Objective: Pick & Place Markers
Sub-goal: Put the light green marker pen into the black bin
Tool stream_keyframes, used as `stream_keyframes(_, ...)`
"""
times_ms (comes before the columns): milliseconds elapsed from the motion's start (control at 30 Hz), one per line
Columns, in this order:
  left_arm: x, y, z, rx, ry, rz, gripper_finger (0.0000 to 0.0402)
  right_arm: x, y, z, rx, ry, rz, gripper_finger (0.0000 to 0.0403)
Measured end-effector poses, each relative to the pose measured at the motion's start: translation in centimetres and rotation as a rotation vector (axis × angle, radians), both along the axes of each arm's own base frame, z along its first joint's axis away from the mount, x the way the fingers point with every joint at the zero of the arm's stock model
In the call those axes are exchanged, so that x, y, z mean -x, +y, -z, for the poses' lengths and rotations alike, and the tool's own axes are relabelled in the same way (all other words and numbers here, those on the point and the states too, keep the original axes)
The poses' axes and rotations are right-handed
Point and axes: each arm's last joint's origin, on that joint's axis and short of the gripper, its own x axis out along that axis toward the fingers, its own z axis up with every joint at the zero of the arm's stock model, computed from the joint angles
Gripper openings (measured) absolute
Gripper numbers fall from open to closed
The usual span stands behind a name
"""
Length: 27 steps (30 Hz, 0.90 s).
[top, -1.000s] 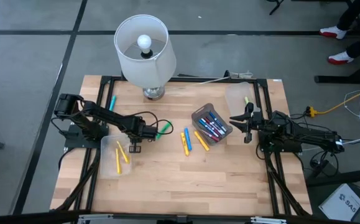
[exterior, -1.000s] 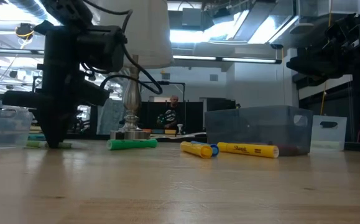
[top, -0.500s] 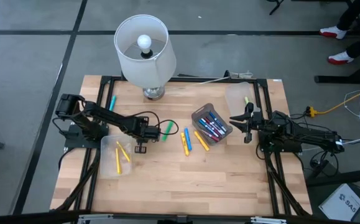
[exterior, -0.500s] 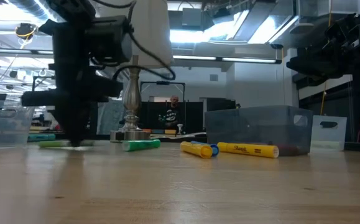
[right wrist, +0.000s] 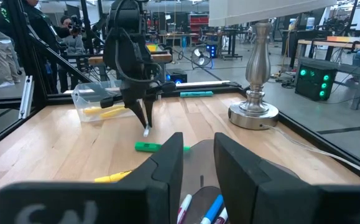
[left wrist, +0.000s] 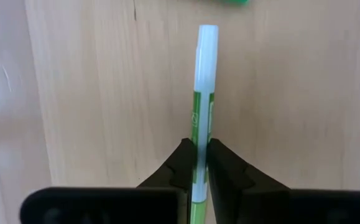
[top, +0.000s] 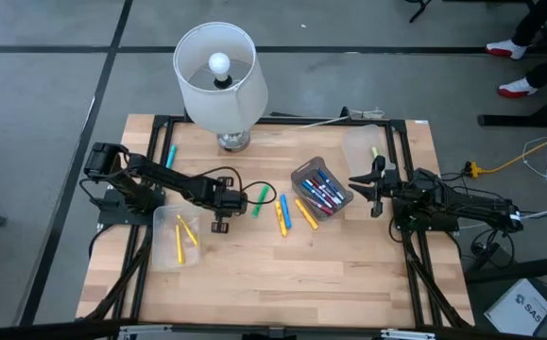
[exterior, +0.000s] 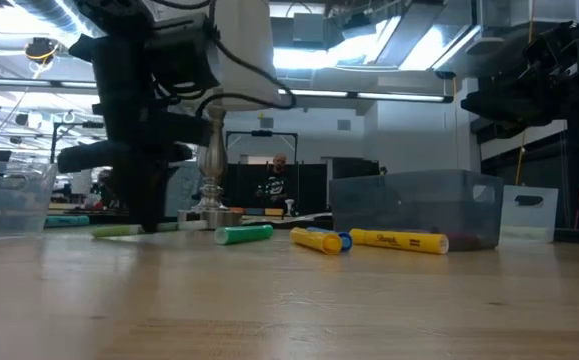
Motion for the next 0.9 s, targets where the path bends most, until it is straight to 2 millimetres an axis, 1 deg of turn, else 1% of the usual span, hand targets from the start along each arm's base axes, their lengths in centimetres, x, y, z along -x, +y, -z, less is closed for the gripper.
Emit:
stream_keyframes(433,-2.4,-0.2,-1.0,-0.008,-0.253,0.063,0.0023,0.0,0.0,0.0,0.0,0.0,0.0,0.009)
stream_keyframes(900,-4.9,-0.3,-3.1,-0.039,-0.584,0.123,0.0024,0.0,0.0,0.0,0.0,0.0,0.0,0.009)
